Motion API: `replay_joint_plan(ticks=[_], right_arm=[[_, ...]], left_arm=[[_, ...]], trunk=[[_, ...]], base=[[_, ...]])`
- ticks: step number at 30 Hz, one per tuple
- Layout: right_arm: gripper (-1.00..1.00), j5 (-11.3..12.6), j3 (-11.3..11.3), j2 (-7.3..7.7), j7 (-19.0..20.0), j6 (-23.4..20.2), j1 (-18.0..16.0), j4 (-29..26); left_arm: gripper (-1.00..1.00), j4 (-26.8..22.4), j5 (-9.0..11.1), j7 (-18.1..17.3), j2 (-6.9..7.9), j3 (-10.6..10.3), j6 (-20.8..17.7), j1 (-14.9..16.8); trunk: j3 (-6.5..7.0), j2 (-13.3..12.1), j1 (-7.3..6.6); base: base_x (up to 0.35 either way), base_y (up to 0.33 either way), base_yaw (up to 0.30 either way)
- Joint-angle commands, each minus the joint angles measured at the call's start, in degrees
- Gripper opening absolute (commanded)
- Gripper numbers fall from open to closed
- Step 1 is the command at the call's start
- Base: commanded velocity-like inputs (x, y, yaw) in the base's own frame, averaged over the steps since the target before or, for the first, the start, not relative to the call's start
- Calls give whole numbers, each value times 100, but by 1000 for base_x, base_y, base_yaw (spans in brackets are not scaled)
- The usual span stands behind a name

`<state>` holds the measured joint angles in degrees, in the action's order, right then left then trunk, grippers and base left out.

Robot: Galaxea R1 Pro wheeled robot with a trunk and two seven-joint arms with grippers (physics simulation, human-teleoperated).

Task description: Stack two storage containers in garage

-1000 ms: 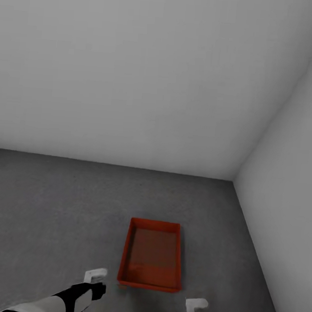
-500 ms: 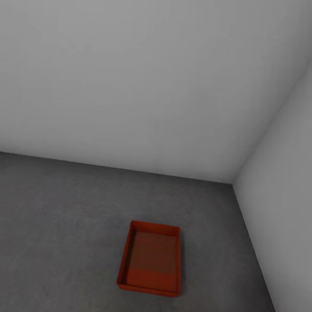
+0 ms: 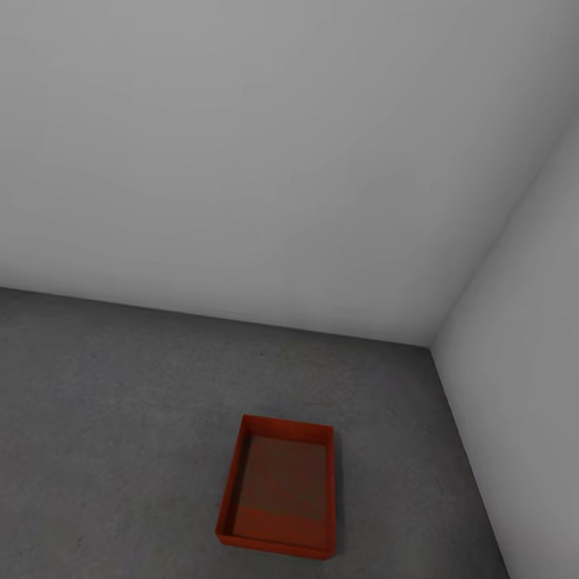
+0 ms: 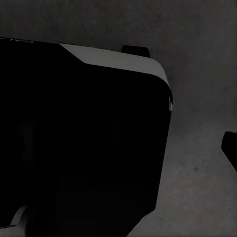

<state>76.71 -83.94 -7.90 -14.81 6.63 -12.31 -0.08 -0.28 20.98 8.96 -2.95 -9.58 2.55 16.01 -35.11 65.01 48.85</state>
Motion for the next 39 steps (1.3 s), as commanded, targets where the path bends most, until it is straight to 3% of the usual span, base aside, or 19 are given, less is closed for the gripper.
replay_joint_plan(ticks=[1,26,39], right_arm=[[100,54,-50,-1,-17,14,-1,-1],[100,28,-69,-12,-14,5,-3,-10],[100,28,-78,-35,-14,7,-2,-24]], left_arm=[[100,3,51,18,1,-50,17,1],[100,2,38,18,4,-53,17,-2],[100,2,38,18,5,-53,17,-2]], trunk=[[5,2,0],[229,2,0],[259,2,0]], base=[[0,0,0],[0,0,-6],[0,0,-78]])
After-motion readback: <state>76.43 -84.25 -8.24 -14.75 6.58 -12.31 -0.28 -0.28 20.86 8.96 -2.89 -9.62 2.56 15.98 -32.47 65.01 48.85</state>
